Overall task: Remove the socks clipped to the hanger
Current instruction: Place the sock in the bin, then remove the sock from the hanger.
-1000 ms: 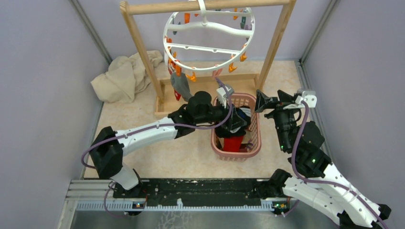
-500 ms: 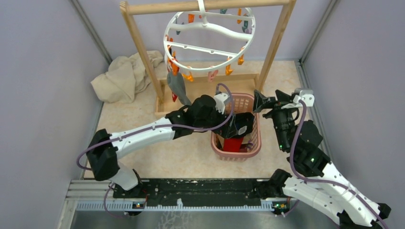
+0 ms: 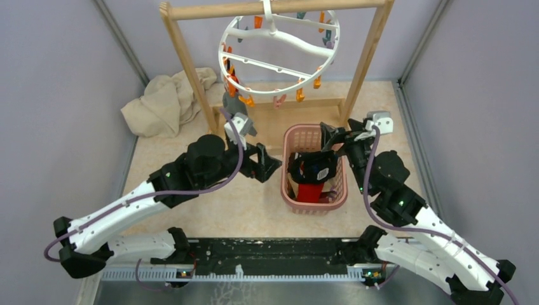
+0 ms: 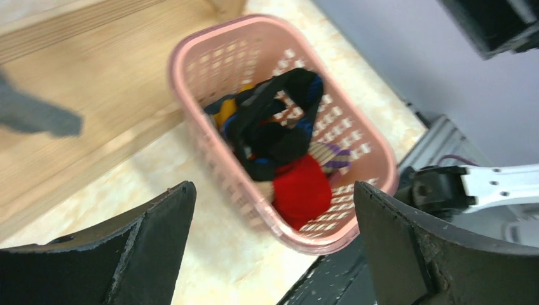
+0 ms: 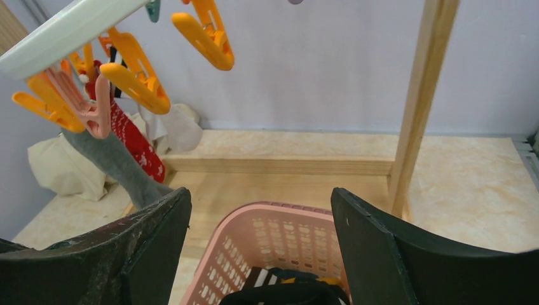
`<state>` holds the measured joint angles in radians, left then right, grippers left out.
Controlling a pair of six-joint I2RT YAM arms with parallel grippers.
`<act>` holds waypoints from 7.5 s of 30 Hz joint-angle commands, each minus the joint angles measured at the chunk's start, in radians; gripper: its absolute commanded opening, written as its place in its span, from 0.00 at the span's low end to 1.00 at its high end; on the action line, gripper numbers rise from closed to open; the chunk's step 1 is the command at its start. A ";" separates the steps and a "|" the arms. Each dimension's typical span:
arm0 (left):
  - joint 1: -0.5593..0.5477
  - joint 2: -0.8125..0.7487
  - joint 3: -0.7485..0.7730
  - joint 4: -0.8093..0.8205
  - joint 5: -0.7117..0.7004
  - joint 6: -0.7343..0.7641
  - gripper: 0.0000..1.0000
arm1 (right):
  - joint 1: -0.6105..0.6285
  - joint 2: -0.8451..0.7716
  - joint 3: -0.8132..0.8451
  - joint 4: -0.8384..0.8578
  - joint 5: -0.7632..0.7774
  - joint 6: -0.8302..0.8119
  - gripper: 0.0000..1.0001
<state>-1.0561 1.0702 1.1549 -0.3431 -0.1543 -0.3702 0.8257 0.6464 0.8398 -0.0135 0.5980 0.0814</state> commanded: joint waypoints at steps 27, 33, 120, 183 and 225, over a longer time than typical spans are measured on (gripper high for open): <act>0.734 -0.307 -0.555 0.076 0.304 -0.166 0.99 | 0.078 0.693 0.026 0.684 -0.420 0.013 0.77; 0.740 -0.306 -0.531 0.070 0.319 -0.178 0.99 | 0.090 0.814 0.091 0.747 -0.422 -0.012 0.77; 0.728 -0.344 -0.504 0.215 0.644 -0.160 0.99 | 0.108 0.415 0.004 0.221 -0.723 0.038 0.03; 0.365 -0.158 -0.461 0.445 0.593 -0.098 0.99 | -0.129 0.268 0.072 0.057 -0.919 0.151 0.00; 0.372 -0.193 -0.581 0.795 0.810 -0.162 0.99 | -0.128 0.365 0.195 -0.019 -1.196 0.185 0.00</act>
<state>-0.6849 0.8761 0.5854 0.3573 0.6151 -0.5285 0.7040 0.9874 0.9699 -0.0574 -0.5152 0.2466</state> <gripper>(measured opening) 0.988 0.022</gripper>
